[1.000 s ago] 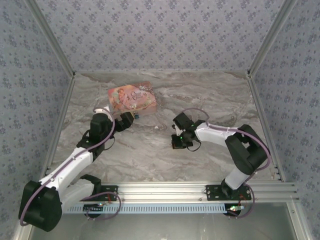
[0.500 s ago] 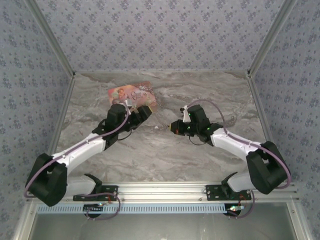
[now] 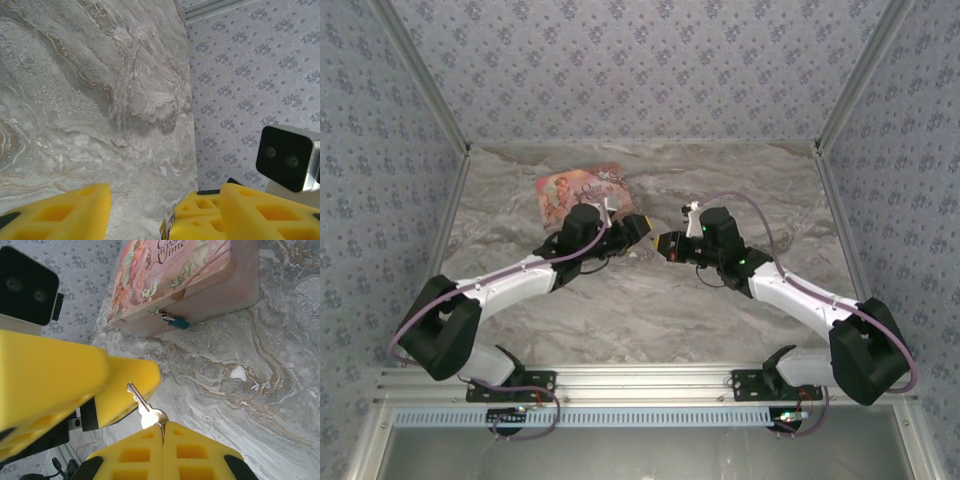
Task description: Unlock the padlock with the key
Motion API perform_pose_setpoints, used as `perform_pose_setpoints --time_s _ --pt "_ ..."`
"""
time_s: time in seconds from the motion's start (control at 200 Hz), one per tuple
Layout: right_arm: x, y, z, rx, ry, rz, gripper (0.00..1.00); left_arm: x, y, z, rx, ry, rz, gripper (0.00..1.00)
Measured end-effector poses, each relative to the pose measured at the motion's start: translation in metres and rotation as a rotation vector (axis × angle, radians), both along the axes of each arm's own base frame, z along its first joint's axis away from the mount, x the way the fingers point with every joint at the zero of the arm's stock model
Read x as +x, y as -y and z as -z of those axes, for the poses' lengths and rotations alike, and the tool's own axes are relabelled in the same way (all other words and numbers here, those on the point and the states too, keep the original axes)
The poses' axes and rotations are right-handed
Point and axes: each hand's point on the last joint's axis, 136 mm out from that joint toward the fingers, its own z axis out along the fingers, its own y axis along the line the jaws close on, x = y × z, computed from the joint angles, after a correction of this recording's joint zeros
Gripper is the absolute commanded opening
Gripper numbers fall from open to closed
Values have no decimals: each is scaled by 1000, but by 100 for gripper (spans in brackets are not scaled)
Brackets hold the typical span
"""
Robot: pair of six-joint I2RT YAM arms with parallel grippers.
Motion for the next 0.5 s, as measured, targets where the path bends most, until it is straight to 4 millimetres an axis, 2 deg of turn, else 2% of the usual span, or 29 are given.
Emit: perform_pose_setpoints --time_s 0.19,0.375,0.445,0.5 --pt "-2 -2 0 1 1 -8 0 2 8 -1 -11 2 15 35" --pt "-2 -3 -1 2 2 -10 0 1 10 -1 -10 12 27 8" --pt "-2 -3 -2 4 2 -10 10 2 10 0 -3 18 25 0" --pt "0 -1 -3 14 2 -7 19 3 9 1 7 23 21 0"
